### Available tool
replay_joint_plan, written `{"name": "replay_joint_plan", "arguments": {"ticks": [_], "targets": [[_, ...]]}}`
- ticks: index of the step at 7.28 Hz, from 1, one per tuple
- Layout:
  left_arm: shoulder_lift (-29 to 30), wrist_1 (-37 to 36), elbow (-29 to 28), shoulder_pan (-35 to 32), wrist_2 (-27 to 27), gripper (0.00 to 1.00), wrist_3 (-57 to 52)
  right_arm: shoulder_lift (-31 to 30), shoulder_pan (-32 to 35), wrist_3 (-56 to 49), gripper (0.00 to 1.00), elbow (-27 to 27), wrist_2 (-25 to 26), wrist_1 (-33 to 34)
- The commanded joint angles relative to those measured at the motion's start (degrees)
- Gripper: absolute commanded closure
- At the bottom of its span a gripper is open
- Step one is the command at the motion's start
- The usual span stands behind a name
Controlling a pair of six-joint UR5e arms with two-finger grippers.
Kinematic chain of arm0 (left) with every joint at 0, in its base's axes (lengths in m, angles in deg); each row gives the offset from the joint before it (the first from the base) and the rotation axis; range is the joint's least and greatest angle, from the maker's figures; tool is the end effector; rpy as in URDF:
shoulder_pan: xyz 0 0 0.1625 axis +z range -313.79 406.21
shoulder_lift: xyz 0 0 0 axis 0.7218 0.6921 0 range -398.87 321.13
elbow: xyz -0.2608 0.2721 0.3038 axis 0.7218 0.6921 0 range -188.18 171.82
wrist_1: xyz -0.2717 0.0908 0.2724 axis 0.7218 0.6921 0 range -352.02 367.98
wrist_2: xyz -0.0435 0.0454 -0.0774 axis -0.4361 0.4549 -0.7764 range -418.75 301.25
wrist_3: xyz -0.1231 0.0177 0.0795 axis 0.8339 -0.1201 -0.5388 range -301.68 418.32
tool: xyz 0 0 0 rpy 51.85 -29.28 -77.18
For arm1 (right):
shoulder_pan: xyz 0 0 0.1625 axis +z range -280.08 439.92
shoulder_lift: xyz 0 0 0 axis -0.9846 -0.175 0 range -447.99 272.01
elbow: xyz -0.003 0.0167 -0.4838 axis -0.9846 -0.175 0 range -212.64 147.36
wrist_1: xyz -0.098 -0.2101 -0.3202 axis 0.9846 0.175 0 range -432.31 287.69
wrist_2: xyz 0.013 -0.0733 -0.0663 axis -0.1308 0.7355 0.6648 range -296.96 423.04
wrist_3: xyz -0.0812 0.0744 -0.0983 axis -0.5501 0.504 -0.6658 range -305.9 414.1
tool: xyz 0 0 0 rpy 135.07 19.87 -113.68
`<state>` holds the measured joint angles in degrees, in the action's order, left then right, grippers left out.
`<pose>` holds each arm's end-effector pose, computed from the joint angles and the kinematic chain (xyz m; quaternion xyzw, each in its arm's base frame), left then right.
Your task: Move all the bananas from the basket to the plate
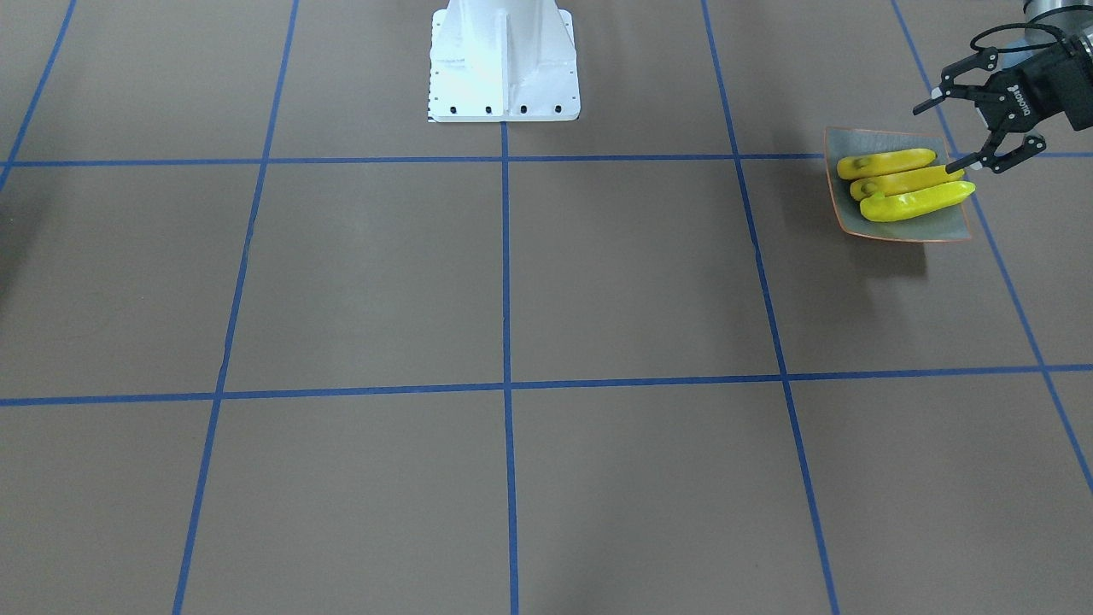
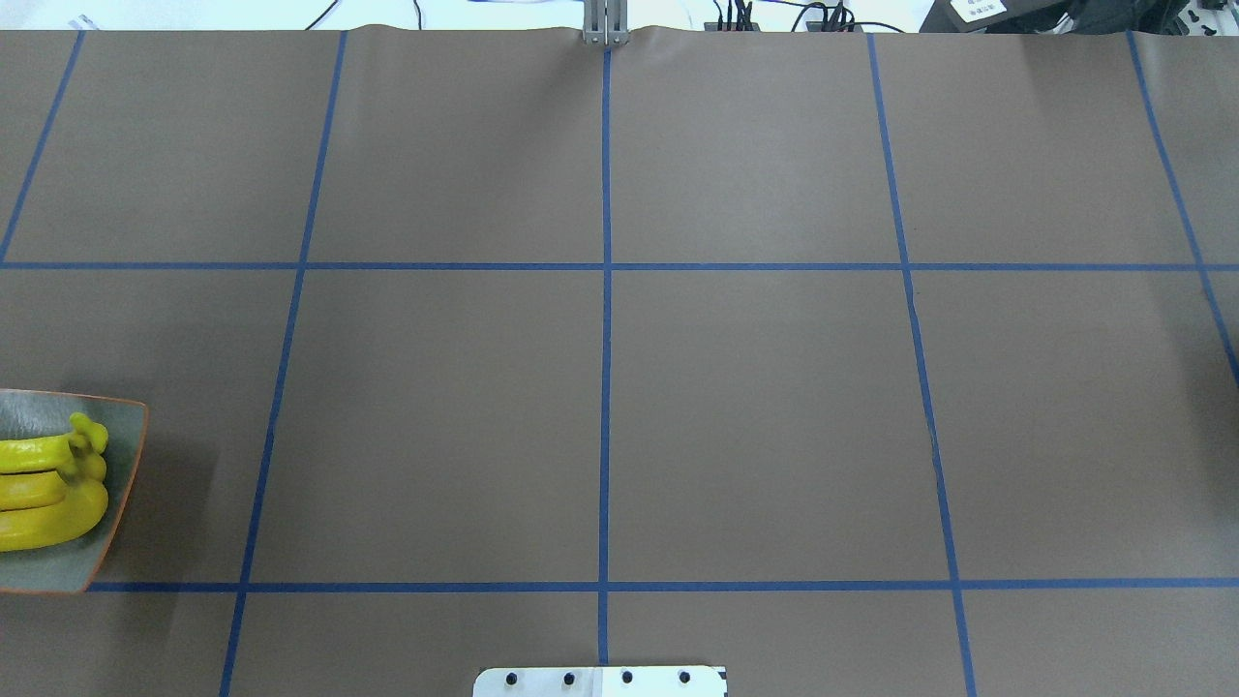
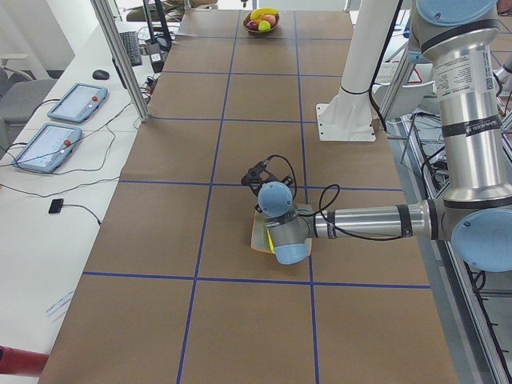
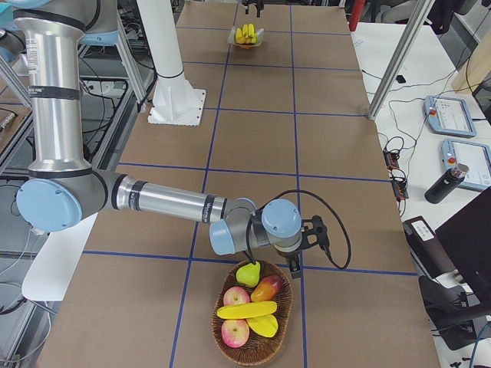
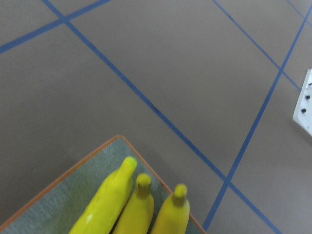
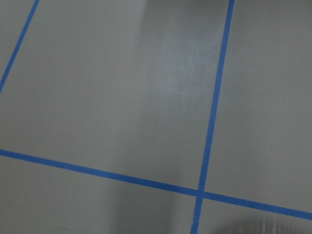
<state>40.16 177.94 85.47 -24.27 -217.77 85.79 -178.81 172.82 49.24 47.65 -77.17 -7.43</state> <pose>0.1238 -0.3350 0.6057 0.2656 0.6132 0.2888 0.6856 0.0441 -0.4777 0.7808 0.1433 -0.4121 -0.0693 0.8972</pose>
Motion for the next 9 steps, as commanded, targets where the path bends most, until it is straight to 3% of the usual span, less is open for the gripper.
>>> {"name": "replay_joint_plan", "arguments": {"ticks": [1, 4, 7, 8, 9], "targets": [[3.22, -0.24, 0.22, -0.19, 0.03, 0.0, 1.09, -1.02, 3.33, -10.05, 0.0, -6.7, -1.48, -0.01], [5.78, -0.24, -0.13, -0.1, 0.99, 0.0, 1.0, -1.47, 4.48, -12.11, 0.02, -12.78, -1.3, 0.25], [6.66, -0.24, -0.22, -0.1, 1.26, 0.0, 1.0, -1.2, 4.48, -12.1, 0.23, -14.81, 1.59, 0.16], [6.66, -0.24, -0.04, -0.1, 1.52, 0.0, 1.0, -1.03, 4.48, -12.02, 0.42, -14.9, 2.04, 0.16], [7.01, -0.24, -0.04, -0.1, 1.44, 0.0, 1.0, -0.5, 4.4, -10.97, 0.95, -14.73, 1.96, 0.25]]}}
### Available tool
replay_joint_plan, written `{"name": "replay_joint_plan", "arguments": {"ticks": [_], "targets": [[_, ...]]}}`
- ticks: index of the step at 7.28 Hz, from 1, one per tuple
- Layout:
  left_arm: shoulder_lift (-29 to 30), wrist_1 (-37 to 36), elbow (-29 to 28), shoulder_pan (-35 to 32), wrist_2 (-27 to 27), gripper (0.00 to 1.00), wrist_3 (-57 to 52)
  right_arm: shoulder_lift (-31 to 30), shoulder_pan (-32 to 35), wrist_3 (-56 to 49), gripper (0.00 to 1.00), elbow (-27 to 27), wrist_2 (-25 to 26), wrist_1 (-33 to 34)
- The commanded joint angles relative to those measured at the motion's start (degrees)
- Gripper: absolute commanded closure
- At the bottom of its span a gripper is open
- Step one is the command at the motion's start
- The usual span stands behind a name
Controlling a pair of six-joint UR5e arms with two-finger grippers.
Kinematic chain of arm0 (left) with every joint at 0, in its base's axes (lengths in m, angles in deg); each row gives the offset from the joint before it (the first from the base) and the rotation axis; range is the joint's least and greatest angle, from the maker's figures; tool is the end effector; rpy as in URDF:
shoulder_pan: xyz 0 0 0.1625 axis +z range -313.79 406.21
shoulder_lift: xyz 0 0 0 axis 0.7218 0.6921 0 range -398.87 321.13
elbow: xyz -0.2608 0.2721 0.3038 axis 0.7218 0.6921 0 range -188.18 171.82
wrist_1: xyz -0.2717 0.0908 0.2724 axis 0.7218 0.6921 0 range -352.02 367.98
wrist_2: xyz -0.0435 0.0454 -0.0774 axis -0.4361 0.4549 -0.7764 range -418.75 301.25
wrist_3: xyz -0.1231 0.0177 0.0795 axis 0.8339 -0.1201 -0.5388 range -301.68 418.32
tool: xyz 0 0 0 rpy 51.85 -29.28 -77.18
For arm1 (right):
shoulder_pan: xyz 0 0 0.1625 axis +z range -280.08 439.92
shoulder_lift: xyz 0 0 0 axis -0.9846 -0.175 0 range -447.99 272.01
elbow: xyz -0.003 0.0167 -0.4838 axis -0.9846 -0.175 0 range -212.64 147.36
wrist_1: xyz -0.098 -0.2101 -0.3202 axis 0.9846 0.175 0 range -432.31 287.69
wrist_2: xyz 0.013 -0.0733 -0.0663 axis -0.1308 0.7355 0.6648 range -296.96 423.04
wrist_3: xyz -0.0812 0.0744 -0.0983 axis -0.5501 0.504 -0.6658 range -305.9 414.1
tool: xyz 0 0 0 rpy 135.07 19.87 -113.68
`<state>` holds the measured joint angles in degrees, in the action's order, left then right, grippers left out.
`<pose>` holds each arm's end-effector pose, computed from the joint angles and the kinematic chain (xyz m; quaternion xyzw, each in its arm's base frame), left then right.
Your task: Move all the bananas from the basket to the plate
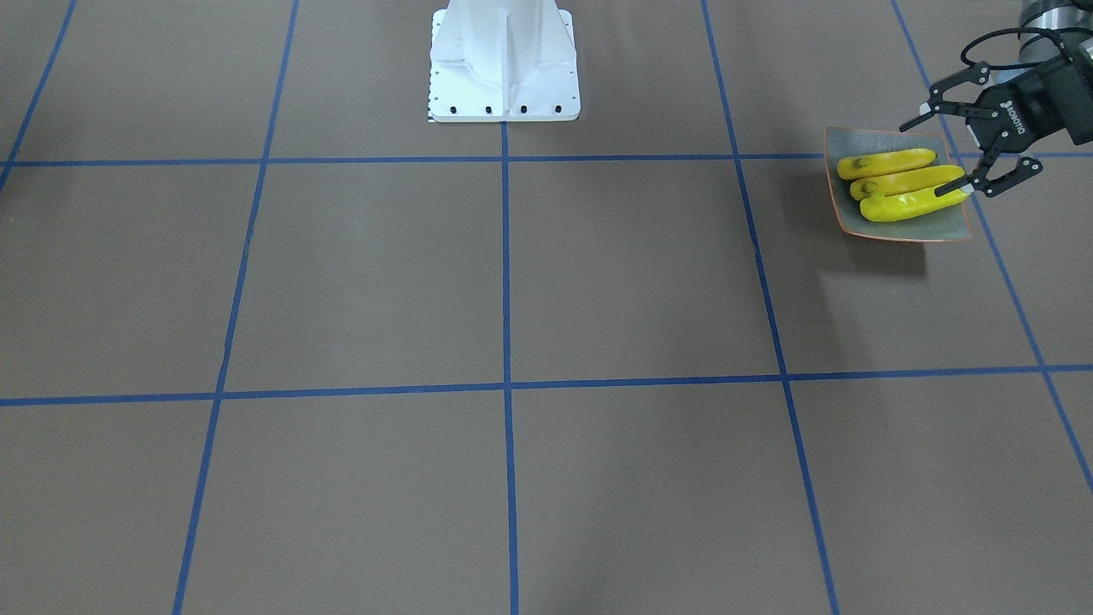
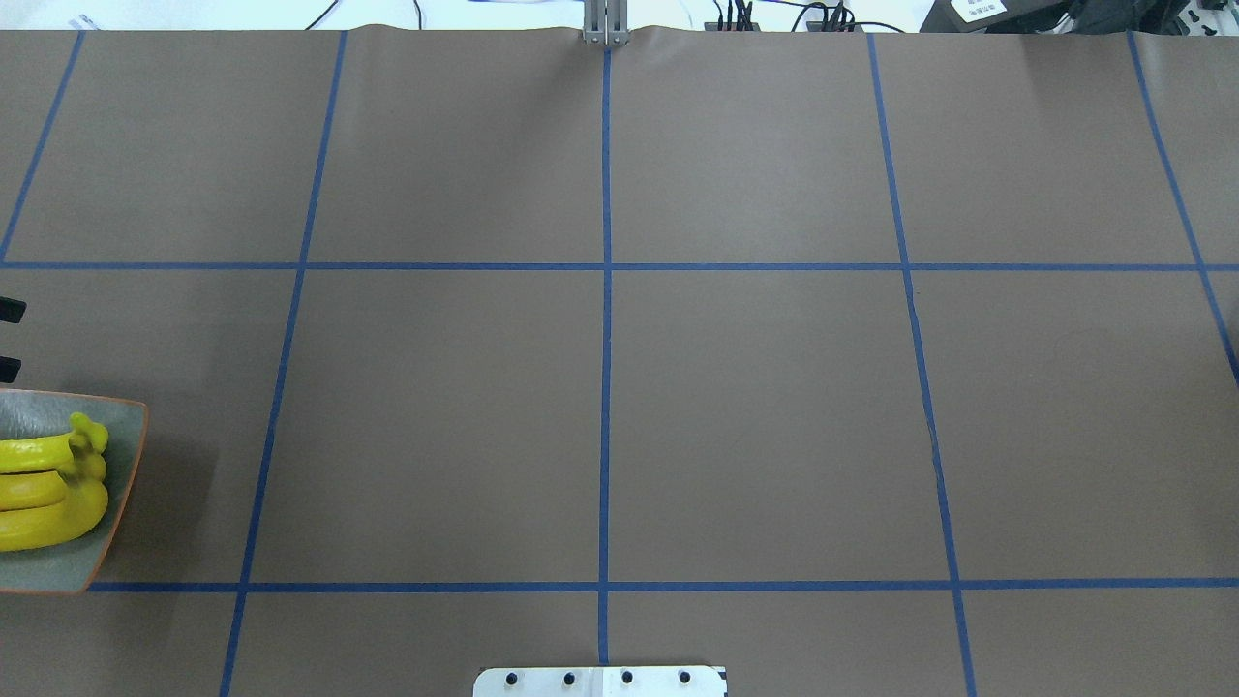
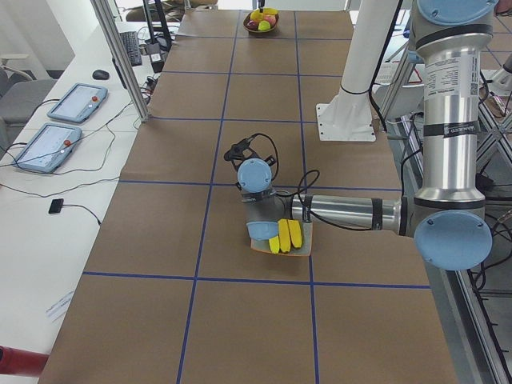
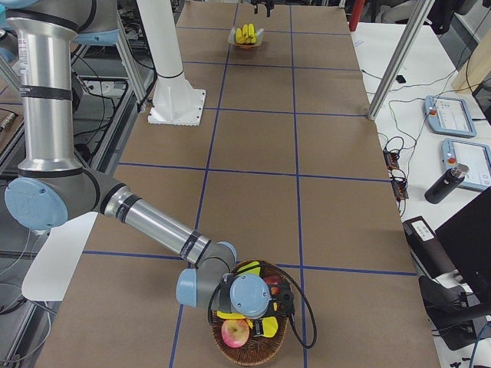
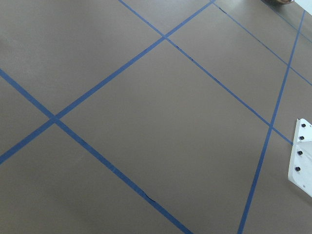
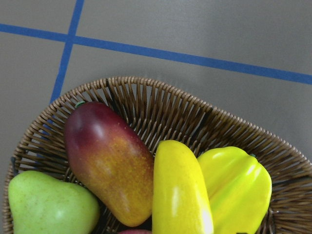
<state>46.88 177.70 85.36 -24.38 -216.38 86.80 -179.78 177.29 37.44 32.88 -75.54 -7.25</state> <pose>0.1396 -0.3859 0.5627 0.3087 0.6069 0.3023 0.6670 0.0758 -0.4098 0.9110 0.0753 -0.4045 -0.0691 0.9088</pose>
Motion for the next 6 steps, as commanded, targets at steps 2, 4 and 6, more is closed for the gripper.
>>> {"name": "replay_joint_plan", "arguments": {"ticks": [2, 4, 6], "targets": [[0.3, -0.09, -0.11, 0.01, 0.04, 0.0, 0.0, 1.17, -0.07, 2.41, 1.0, 0.83, -0.11, -0.02], [0.3, -0.17, -0.29, 0.01, 0.04, 0.0, 0.0, 2.05, 0.02, 2.95, 1.0, 2.58, -0.64, 0.16], [0.47, -0.7, -1.08, 0.01, 0.13, 0.0, 0.52, 3.18, 2.82, 3.13, 1.0, 7.14, -1.35, 4.69]]}}
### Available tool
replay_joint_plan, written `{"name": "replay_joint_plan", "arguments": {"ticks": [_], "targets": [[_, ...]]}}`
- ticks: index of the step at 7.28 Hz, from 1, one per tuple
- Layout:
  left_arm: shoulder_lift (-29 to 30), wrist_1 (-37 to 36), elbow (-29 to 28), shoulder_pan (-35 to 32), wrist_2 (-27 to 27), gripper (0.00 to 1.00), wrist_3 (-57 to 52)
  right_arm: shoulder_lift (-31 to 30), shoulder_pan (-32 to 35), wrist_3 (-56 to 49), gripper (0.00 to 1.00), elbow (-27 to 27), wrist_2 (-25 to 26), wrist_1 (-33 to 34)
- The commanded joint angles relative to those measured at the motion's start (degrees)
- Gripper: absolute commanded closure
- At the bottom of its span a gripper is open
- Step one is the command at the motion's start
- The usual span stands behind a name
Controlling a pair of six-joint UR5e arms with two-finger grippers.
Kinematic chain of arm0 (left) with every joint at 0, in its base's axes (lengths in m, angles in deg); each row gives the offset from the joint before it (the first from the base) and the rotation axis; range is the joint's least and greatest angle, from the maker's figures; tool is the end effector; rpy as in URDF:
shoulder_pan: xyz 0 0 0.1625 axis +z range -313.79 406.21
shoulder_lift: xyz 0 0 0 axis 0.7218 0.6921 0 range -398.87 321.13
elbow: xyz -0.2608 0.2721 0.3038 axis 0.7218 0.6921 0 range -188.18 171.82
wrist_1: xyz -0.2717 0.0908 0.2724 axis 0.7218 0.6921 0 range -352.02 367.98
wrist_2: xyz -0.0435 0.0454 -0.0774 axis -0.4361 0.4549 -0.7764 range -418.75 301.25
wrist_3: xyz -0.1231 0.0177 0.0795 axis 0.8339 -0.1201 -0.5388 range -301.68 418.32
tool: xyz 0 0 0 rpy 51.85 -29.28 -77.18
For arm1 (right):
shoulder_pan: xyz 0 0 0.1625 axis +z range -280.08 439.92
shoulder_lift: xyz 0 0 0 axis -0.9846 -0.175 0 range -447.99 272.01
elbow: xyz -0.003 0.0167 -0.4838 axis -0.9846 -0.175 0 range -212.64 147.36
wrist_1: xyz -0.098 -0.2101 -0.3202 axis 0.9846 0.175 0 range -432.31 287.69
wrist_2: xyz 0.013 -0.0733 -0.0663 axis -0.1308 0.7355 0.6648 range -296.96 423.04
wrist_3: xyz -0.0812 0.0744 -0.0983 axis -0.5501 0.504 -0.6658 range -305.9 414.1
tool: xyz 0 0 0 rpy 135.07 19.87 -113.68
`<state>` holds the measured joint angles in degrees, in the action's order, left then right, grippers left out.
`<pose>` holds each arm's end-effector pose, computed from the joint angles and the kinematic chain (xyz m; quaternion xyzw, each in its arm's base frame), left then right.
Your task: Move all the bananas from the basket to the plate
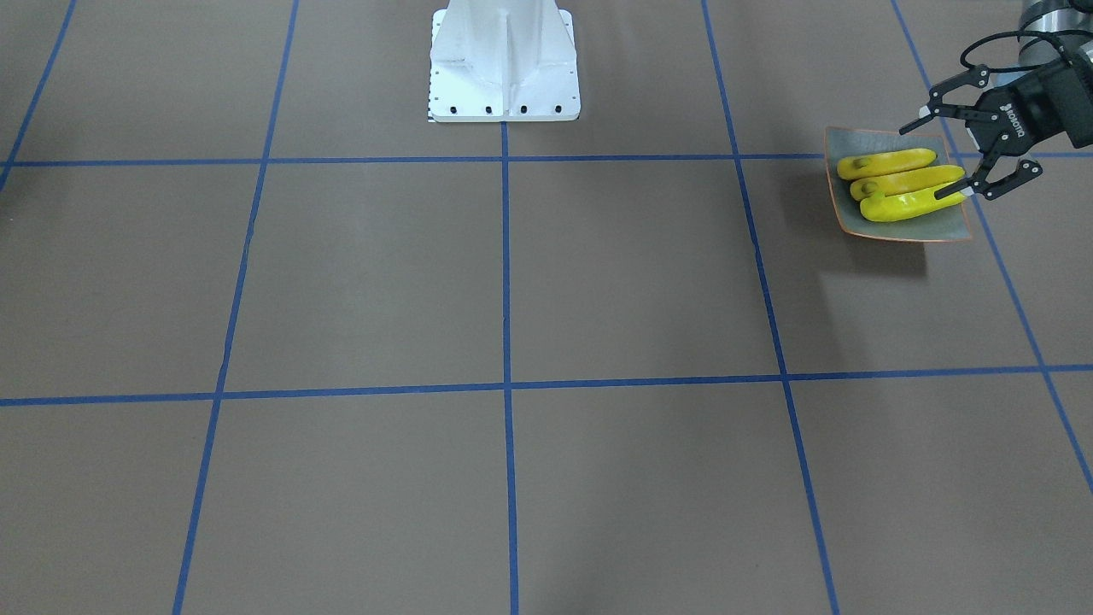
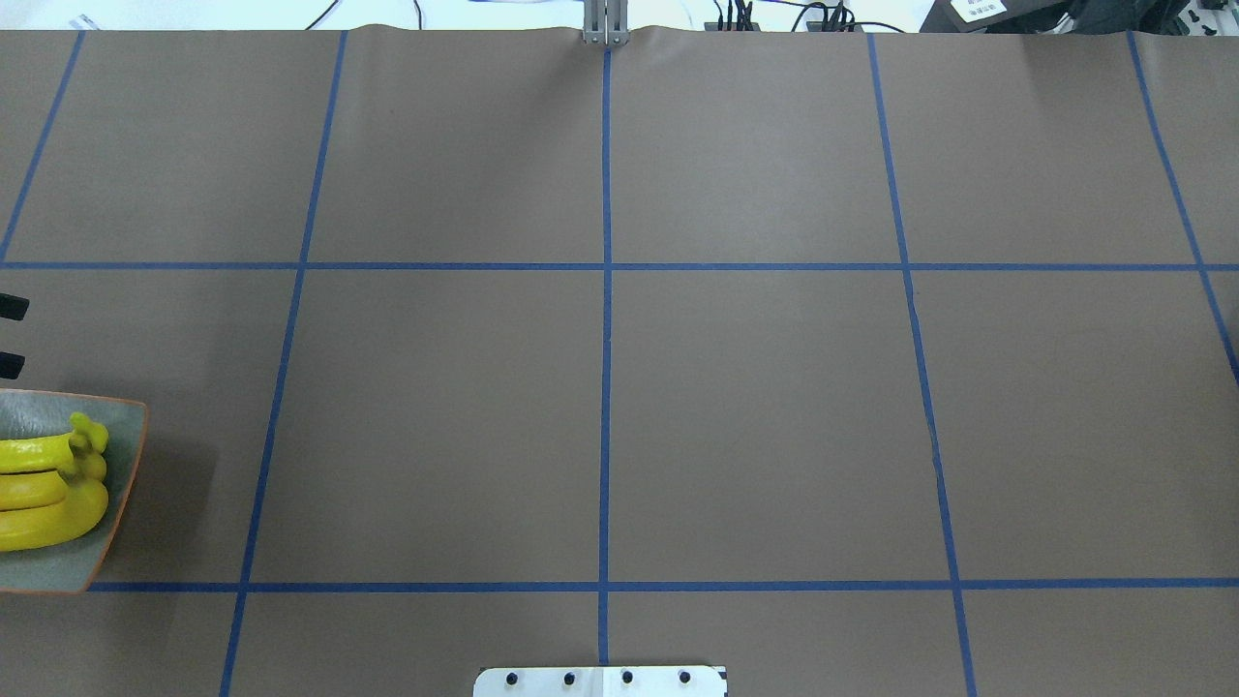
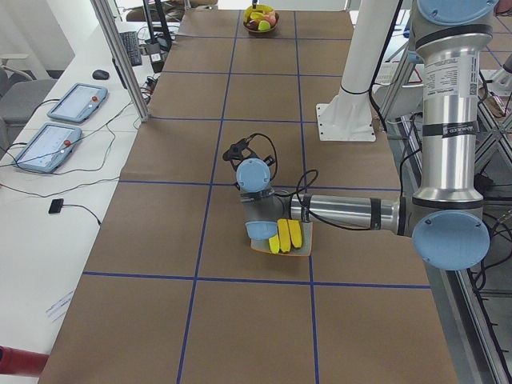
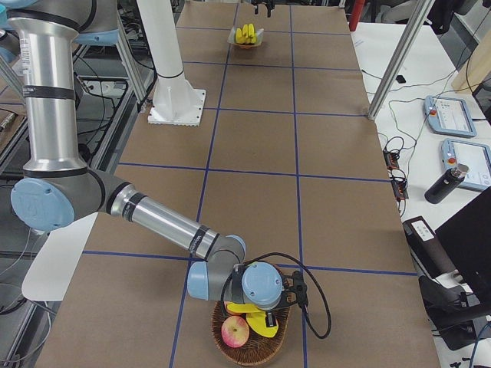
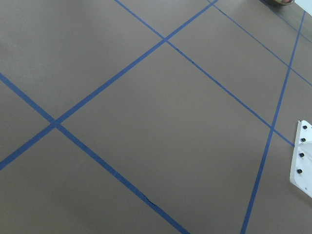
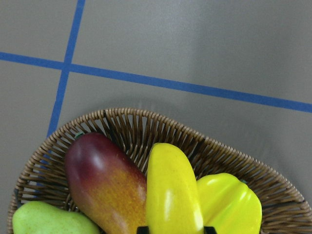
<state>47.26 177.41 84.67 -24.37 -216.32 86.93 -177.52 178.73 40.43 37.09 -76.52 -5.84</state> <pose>0.1410 -0.3899 0.5657 0.3045 0.6074 0.2989 0.6701 0.0911 -0.4513 0.8616 0.1107 -0.4051 -0.0522 0.9061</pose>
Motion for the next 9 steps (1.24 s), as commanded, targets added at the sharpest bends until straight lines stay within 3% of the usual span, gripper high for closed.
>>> {"name": "replay_joint_plan", "arguments": {"ticks": [1, 2, 5, 7, 9], "targets": [[0.96, -0.58, -0.22, 0.0, 1.89, 0.0, 5.27, 2.41, 1.82, 1.62, 1.0, 6.17, -0.28, 8.37], [3.32, -0.5, -0.04, 0.0, 8.09, 0.0, 12.63, 3.55, 1.74, 6.59, 1.0, 7.85, -0.19, 8.68], [10.26, -0.5, 0.05, 0.35, 13.49, 0.0, 27.68, 5.23, -0.45, 26.17, 1.0, 17.15, -1.93, 8.59], [14.66, -0.5, 0.31, 4.02, 20.34, 0.0, 38.75, 5.24, -6.58, 41.62, 1.0, 26.19, -2.47, 8.42], [20.35, -7.13, 1.62, 8.16, 22.74, 0.0, 50.0, 7.85, -13.09, 58.77, 1.0, 33.86, -2.03, 8.07]]}}
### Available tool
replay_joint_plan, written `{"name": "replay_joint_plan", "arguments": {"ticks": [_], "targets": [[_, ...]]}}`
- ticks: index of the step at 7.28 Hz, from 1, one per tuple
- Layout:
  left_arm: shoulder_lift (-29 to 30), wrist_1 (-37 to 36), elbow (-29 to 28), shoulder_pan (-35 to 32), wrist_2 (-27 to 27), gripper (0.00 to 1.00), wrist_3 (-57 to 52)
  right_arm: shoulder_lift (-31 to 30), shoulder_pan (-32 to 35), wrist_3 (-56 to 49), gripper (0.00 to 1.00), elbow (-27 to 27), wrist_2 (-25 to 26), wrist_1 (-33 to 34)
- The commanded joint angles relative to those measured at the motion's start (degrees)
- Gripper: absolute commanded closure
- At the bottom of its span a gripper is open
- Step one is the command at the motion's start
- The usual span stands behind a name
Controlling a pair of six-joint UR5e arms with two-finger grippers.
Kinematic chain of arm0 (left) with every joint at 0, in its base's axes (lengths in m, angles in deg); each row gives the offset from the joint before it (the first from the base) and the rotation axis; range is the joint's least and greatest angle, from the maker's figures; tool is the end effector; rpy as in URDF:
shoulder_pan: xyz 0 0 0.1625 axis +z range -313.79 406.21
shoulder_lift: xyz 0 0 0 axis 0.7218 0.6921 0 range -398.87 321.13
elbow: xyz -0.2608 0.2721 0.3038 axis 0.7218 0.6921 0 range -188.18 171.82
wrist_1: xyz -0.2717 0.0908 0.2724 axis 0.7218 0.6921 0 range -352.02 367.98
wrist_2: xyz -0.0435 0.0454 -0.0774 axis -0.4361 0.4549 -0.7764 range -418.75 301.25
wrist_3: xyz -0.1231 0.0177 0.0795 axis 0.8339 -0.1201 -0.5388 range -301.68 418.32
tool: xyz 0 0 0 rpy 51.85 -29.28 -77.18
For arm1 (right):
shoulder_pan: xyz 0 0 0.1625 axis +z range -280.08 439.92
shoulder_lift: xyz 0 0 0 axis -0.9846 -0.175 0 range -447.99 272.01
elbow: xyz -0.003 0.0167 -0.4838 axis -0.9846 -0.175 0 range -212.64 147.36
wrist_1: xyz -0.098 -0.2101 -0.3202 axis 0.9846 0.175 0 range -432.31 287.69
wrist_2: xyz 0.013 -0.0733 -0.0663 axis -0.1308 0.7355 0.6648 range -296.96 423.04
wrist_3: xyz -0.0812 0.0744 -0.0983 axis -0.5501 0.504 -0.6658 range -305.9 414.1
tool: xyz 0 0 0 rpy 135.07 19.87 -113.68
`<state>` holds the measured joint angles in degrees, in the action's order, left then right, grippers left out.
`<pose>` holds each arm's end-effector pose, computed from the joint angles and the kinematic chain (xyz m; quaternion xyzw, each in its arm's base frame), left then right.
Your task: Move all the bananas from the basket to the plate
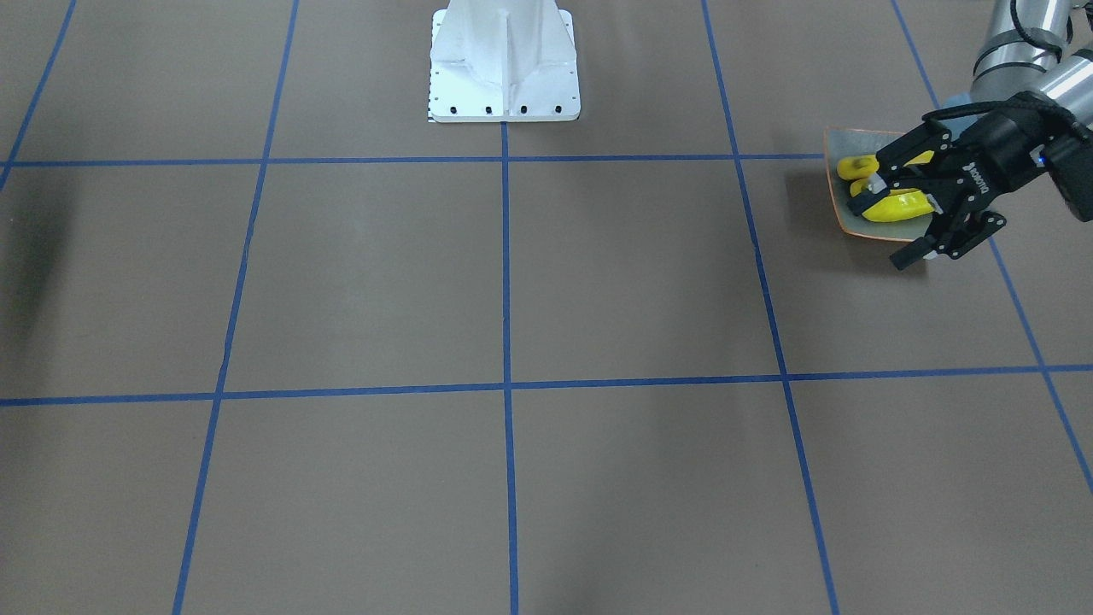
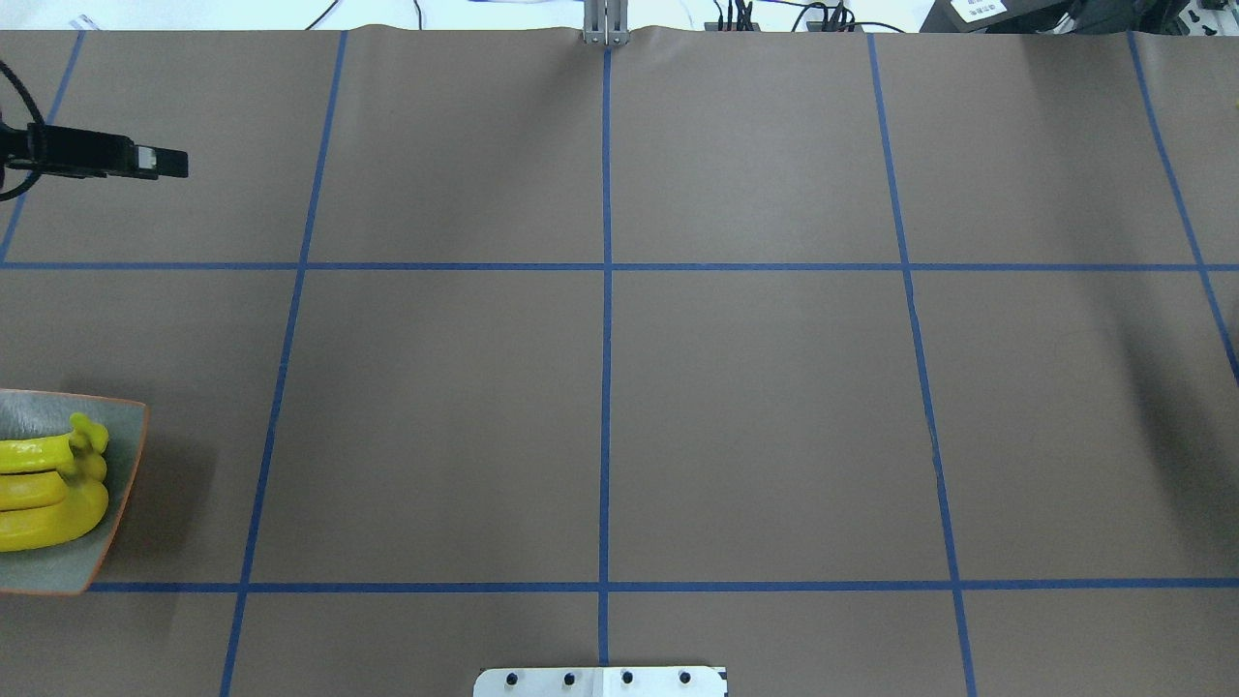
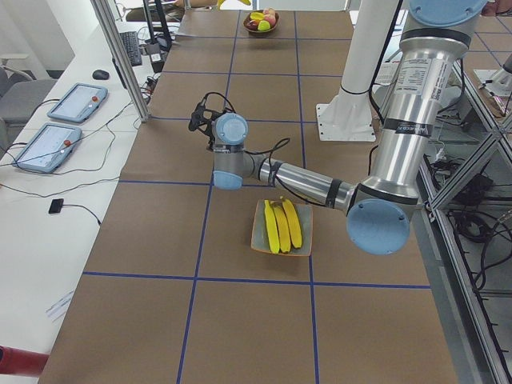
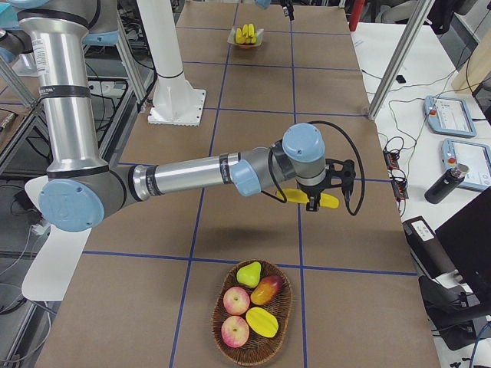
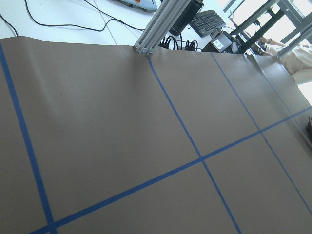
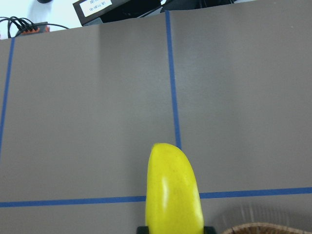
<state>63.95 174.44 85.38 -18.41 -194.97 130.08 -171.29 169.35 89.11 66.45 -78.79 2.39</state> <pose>0.2167 -0.5187 0.4249 0.2380 0.6786 0.0118 0.6948 0.0118 -0.5472 0.5686 0.1009 -0.4745 0.1446 0.8624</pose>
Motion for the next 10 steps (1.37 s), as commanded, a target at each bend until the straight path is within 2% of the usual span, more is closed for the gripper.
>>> {"name": "replay_joint_plan", "arguments": {"ticks": [1, 2, 3, 6, 8, 10], "targets": [[4.57, -10.38, 4.4, 4.12, 1.22, 0.0, 10.91, 4.34, -6.09, 15.47, 1.0, 5.83, 0.32, -0.16], [6.32, -18.37, 9.92, 6.93, 1.3, 0.0, 15.22, 8.37, -8.46, 21.96, 1.0, 6.11, 0.67, -0.16], [9.04, -22.62, 13.45, 8.96, 1.48, 0.0, 18.48, 12.06, -11.18, 27.95, 1.0, 6.55, 1.72, -0.16], [14.85, -22.66, 14.02, 12.83, 1.57, 0.0, 19.39, 19.81, -20.76, 43.86, 1.0, 9.7, 8.47, -0.16], [16.79, -22.58, 14.02, 15.99, 4.02, 0.0, 18.86, 23.42, -25.78, 48.37, 1.0, 11.91, 10.52, -0.16], [18.55, -22.31, 14.28, 18.63, 4.03, 0.0, 18.78, 27.11, -30.35, 50.75, 1.0, 12.26, 12.61, -0.16]]}}
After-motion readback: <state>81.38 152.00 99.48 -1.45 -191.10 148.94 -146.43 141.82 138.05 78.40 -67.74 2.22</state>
